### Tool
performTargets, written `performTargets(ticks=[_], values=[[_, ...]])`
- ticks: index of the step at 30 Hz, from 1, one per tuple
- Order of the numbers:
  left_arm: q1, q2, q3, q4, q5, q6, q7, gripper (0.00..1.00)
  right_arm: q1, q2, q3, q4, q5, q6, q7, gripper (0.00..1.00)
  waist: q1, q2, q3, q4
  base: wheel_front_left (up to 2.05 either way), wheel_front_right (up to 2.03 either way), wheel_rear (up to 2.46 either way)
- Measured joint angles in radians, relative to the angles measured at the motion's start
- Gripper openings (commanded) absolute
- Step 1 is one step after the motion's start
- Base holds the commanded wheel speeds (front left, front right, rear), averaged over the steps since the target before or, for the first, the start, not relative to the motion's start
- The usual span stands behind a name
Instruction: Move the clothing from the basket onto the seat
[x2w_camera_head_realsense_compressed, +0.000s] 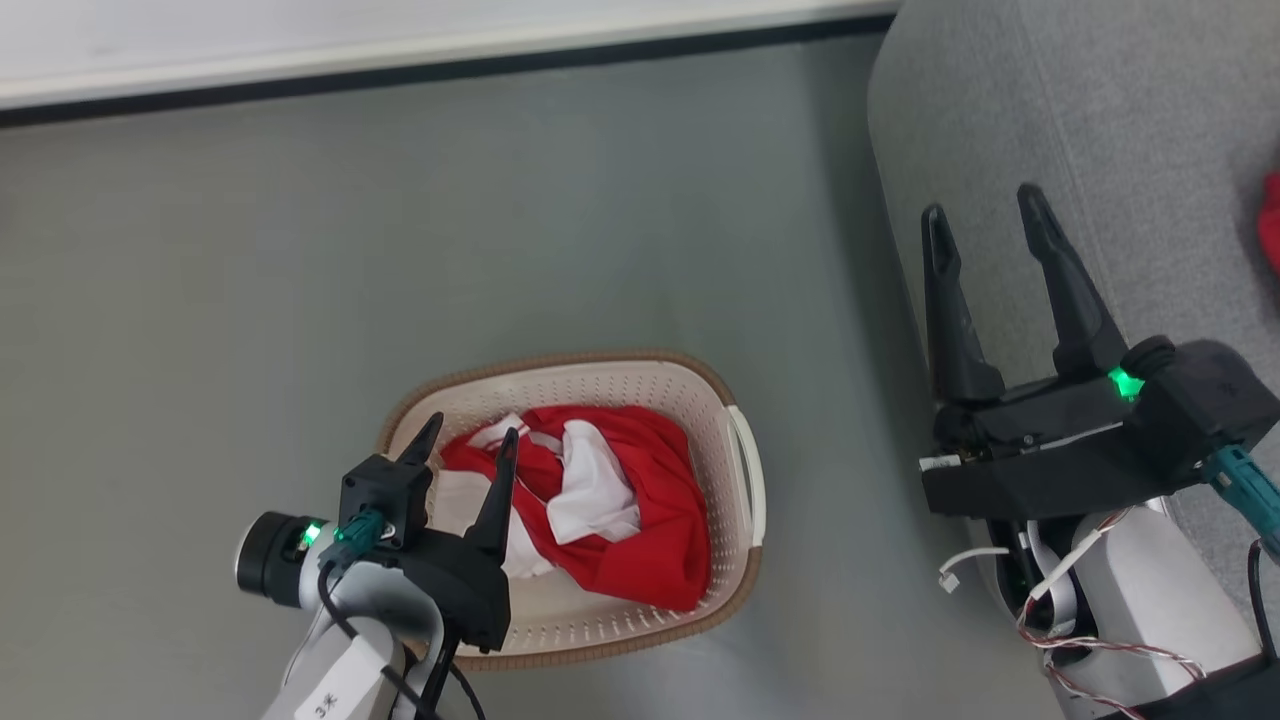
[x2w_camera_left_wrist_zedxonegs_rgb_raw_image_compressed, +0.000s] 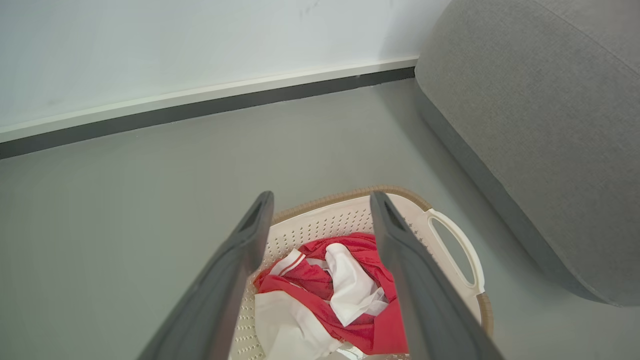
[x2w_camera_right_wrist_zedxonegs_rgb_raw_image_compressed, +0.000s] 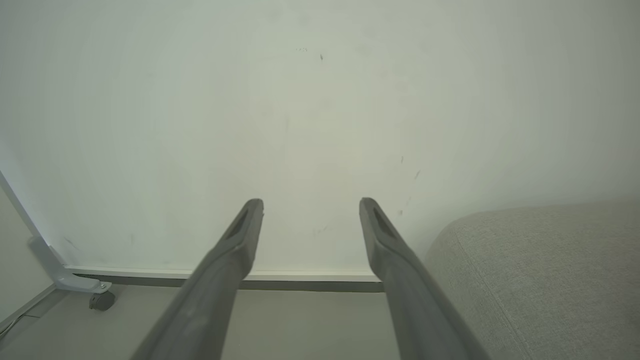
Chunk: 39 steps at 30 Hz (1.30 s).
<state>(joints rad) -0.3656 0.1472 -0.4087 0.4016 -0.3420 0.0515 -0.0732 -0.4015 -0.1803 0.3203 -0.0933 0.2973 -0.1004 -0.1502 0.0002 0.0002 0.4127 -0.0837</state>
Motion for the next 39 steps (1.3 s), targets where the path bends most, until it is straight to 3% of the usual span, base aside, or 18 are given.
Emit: performTargets(ticks=[11, 21, 29, 39], values=[[-0.13, -0.005, -0.054, 0.131, 0.046, -0.053, 0.021, 1.0, -0.09, 0.012, 0.009, -0.084, -0.027, -0.005, 0.01, 1.0, 0.0, 0.0, 0.146, -0.056, 0.0, 0.0, 0.0], [-0.26, 0.032, -0.088, 0.264, 0.112, -0.082, 0.07, 1.0, -0.174, 0.034, 0.012, -0.159, -0.041, -0.005, 0.016, 1.0, -0.0001, 0.0001, 0.295, -0.117, 0.0, 0.0, 0.0], [-0.358, 0.053, -0.078, 0.341, 0.116, -0.096, 0.113, 1.0, -0.209, 0.052, 0.01, -0.202, -0.042, -0.006, 0.002, 1.0, -0.0001, 0.0001, 0.415, -0.167, 0.0, 0.0, 0.0], [-0.451, 0.037, -0.038, 0.468, 0.081, -0.106, 0.171, 1.0, -0.229, 0.067, 0.004, -0.191, -0.041, -0.006, -0.037, 1.0, -0.0001, 0.0001, 0.557, -0.222, 0.0, 0.0, 0.0]])
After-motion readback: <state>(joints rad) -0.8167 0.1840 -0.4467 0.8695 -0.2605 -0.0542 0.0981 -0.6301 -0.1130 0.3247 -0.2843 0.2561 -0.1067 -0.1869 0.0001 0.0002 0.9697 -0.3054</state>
